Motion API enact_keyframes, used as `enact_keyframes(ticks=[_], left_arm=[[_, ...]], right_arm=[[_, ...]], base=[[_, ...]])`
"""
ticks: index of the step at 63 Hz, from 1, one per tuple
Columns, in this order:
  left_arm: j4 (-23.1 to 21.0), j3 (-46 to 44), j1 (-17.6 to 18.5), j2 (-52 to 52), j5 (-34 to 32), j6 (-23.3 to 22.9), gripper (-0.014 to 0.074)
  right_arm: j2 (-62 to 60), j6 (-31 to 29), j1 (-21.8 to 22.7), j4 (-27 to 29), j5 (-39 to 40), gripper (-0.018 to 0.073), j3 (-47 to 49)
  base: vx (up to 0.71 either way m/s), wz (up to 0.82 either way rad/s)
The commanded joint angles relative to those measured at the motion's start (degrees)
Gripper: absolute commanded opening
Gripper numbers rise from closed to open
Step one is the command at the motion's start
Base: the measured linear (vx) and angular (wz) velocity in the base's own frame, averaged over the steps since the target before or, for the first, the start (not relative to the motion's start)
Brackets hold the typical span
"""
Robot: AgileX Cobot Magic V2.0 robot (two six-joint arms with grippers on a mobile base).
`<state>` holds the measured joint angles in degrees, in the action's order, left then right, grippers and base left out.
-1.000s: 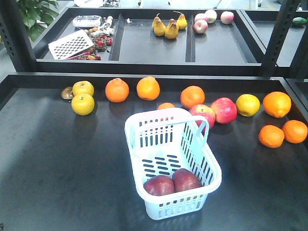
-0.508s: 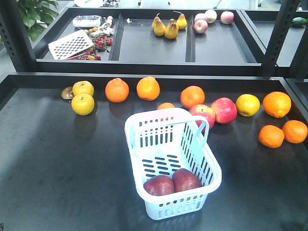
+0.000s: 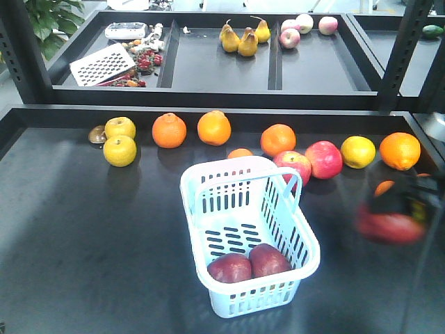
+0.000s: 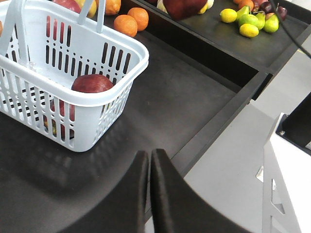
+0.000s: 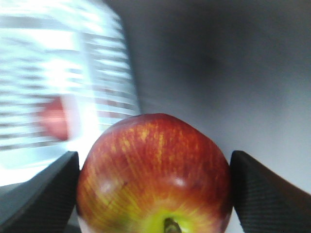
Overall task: Pick three apples into basket with both arms
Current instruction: 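Lower the third apple into the basket and release it with the right gripper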
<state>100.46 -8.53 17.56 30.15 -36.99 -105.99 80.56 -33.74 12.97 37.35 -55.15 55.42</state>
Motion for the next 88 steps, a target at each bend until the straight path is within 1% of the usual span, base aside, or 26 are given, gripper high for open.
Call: enact_keyframes(ticks=[1, 10, 18, 24, 28, 29, 33, 36, 45, 50, 54, 62, 71, 76, 80, 88], left_arm=[[2.8, -1.4, -0.1, 0.2, 0.8, -0.5, -0.0006], [2.8, -1.4, -0.1, 0.2, 0.8, -0.5, -0.0006], [2.8, -1.4, -0.1, 0.2, 0.8, -0.5, -0.0006], [2.8, -1.4, -0.1, 0.2, 0.8, -0.5, -0.0006], [2.8, -1.4, -0.1, 0.2, 0.8, -0.5, -0.0006], [2.8, -1.4, -0.1, 0.2, 0.8, -0.5, -0.0006], [2.8, -1.4, -0.1, 0.2, 0.8, -0.5, -0.0006], [2.8, -1.4, -0.1, 0.2, 0.8, -0.5, -0.0006], [2.8, -1.4, -0.1, 0.2, 0.8, -0.5, -0.0006], [2.8, -1.4, -0.1, 0.2, 1.4, -0.5, -0.0006], [2.8, -1.4, -0.1, 0.2, 1.7, -0.5, -0.0006], [2.8, -1.4, -0.1, 0.2, 1.7, -0.5, -0.0006], [2.8, -1.4, -0.1, 0.2, 1.7, -0.5, -0.0006], [2.8, -1.4, -0.1, 0.2, 1.6, -0.5, -0.0006], [2.8, -1.4, -0.1, 0.2, 1.6, -0.5, -0.0006], [2.8, -1.4, -0.1, 0.2, 1.6, -0.5, -0.0006]], right_arm=[[-2.6, -3.3, -6.1, 6.9, 3.1, -0.0005, 1.4], [-0.4, -3.6, -17.7, 8.7, 11.9, -0.0001, 1.4], [2.9, -4.1, -25.2, 9.4, 20.7, 0.0025, 1.4], [5.3, -6.5, -29.8, 9.4, 26.8, 0.0099, 1.6], [6.6, -8.3, -31.3, 9.5, 29.6, 0.0176, 1.6], [7.1, -8.6, -31.7, 9.4, 30.0, 0.0208, 1.6], [8.3, -8.6, -32.5, 9.6, 31.3, 0.0303, 1.6], [9.0, -8.5, -32.5, 9.8, 31.6, 0.0405, 1.6], [9.5, -8.9, -32.5, 9.5, 31.8, 0.0609, 1.6], [9.4, -8.9, -32.5, 9.5, 32.0, 0.0666, 1.6], [9.4, -8.9, -32.5, 9.5, 32.0, 0.0678, 1.6], [9.4, -8.9, -32.5, 9.6, 32.0, 0.0659, 1.6], [9.0, -8.7, -32.5, 9.6, 29.9, 0.0582, 1.6], [8.2, -8.7, -32.5, 9.6, 27.4, 0.0488, 1.6], [7.1, -8.7, -32.5, 8.9, 25.5, 0.0395, 1.6], [3.2, -8.7, -32.5, 6.2, 21.4, 0.0111, 1.4]], base=[[0.00, 0.00], [0.00, 0.00], [0.00, 0.00], [0.00, 0.00], [0.00, 0.00], [0.00, 0.00], [0.00, 0.00], [0.00, 0.00], [0.00, 0.00], [0.00, 0.00], [0.00, 0.00], [0.00, 0.00], [0.00, 0.00], [0.00, 0.00], [0.00, 0.00], [0.00, 0.00]])
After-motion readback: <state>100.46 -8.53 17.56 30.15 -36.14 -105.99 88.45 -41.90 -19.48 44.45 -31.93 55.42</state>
